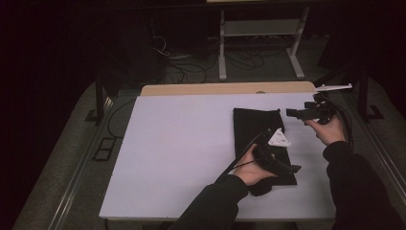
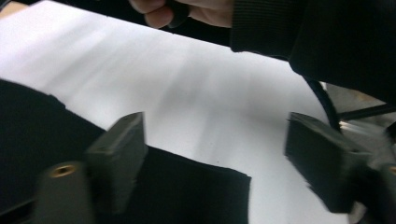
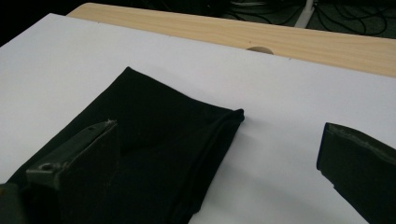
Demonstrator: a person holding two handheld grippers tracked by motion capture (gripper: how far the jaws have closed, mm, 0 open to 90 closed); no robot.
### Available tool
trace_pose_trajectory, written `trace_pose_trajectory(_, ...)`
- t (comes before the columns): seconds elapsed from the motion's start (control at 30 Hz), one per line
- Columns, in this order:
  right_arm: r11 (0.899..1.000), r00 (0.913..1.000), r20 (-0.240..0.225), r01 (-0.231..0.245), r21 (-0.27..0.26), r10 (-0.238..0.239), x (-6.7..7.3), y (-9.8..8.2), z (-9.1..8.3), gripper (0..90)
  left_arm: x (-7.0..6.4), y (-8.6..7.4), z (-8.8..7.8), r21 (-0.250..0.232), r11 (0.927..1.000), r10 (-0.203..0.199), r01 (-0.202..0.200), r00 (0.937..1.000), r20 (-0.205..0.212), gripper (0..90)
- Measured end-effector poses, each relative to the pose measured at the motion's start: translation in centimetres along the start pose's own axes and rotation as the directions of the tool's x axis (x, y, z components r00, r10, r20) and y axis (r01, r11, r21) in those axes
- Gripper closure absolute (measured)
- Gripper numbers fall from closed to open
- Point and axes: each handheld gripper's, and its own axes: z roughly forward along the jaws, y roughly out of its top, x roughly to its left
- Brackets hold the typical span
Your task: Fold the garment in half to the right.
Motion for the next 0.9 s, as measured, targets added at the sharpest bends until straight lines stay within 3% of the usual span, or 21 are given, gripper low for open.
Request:
trace_pose_trajectory(0.23, 1.0, 0.9998, -0.008, 0.021, 0.0, -0.021, 0.7, -0.5, -1.0, 0.0, 1.0, -0.5, -1.7, 0.021, 0.9997, -0.014, 0.015, 0.9992, -0.037, 0.4)
trace_pose_trajectory(0.4, 0.999, 0.9991, -0.021, 0.037, -0.006, -0.037, 1.4, -0.7, -1.5, 0.0, 1.3, -1.0, -3.1, 0.014, 0.9998, -0.012, 0.013, 0.9966, -0.081, 0.0)
trace_pose_trajectory(0.9, 0.996, 0.9943, -0.068, 0.08, -0.03, -0.082, 3.4, -1.5, -2.6, 0.0, 2.9, -2.3, -7.2, -0.023, 0.9991, -0.037, 0.034, 0.9883, -0.148, 0.0)
